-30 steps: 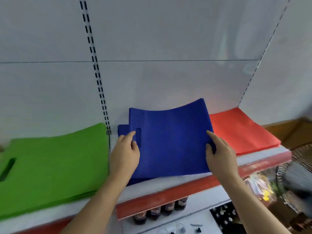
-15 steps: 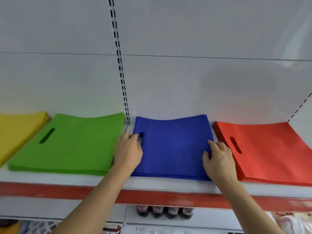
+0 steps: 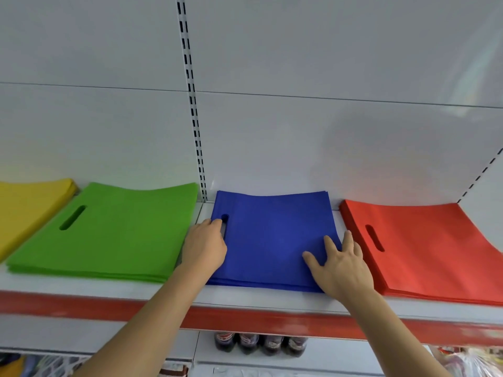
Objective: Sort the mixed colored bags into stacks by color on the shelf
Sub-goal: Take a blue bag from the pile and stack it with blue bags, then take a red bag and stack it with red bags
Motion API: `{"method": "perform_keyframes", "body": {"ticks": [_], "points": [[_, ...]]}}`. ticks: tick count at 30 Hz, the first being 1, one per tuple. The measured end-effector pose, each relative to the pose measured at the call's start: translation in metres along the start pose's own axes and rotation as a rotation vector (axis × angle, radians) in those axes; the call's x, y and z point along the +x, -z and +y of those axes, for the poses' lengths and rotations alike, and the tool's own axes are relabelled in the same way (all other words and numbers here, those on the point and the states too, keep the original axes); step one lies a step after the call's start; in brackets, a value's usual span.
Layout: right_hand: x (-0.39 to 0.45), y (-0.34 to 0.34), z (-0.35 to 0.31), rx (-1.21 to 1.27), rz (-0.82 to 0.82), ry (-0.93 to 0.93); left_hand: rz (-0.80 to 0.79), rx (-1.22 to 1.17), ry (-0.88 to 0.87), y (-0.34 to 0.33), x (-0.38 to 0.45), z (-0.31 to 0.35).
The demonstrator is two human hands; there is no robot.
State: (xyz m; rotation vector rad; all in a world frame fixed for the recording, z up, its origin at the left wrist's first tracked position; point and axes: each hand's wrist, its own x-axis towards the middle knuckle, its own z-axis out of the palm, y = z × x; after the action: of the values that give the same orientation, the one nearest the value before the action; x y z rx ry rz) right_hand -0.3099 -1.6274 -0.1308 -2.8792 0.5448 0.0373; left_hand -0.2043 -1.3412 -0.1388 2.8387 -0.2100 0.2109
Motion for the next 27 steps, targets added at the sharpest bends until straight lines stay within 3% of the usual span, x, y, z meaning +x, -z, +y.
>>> {"method": "perform_keyframes", "body": {"ticks": [3,8,13,27], "points": [[-0.001,0.004,0.0,-0.034,0.057,0.053,-0.009,-0.002,0.009,0.005,0.001,0.003],[-0.003,0.005,-0.009,-0.032,0.251,0.208,0.165,0.0,-0.012,0.021,-0.017,0.002],[-0.013,-0.018,-0.045,0.001,0.289,0.348,0.234,0.099,0.039,0.036,-0.055,-0.014],[-0.099,-0.034,-0.261,0.033,0.289,0.746,0.257,0.168,0.318,0.13,-0.153,-0.187]]}}
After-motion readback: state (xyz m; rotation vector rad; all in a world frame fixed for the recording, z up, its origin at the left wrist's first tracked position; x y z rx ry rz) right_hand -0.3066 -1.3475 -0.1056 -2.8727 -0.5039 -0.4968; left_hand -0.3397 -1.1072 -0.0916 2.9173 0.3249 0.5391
